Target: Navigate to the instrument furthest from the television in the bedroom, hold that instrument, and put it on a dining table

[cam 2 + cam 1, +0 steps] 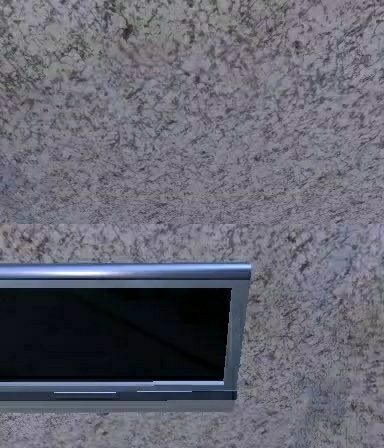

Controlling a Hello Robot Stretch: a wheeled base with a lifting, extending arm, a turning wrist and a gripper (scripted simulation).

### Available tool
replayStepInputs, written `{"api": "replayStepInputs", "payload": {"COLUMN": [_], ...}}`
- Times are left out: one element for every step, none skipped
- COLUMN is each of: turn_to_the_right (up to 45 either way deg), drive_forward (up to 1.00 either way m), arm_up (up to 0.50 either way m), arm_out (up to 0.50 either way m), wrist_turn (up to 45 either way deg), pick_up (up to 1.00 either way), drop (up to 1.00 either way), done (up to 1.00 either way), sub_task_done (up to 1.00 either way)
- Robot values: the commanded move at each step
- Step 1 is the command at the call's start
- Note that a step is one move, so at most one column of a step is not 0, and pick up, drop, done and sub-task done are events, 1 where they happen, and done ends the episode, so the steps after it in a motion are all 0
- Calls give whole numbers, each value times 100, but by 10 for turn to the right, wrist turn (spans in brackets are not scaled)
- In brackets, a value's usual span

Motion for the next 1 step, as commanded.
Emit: {"api": "replayStepInputs", "payload": {"turn_to_the_right": [-450], "drive_forward": [0], "arm_up": [0], "arm_out": [0], "wrist_turn": [0], "pick_up": [0], "drop": [0], "done": [0], "sub_task_done": [0]}}
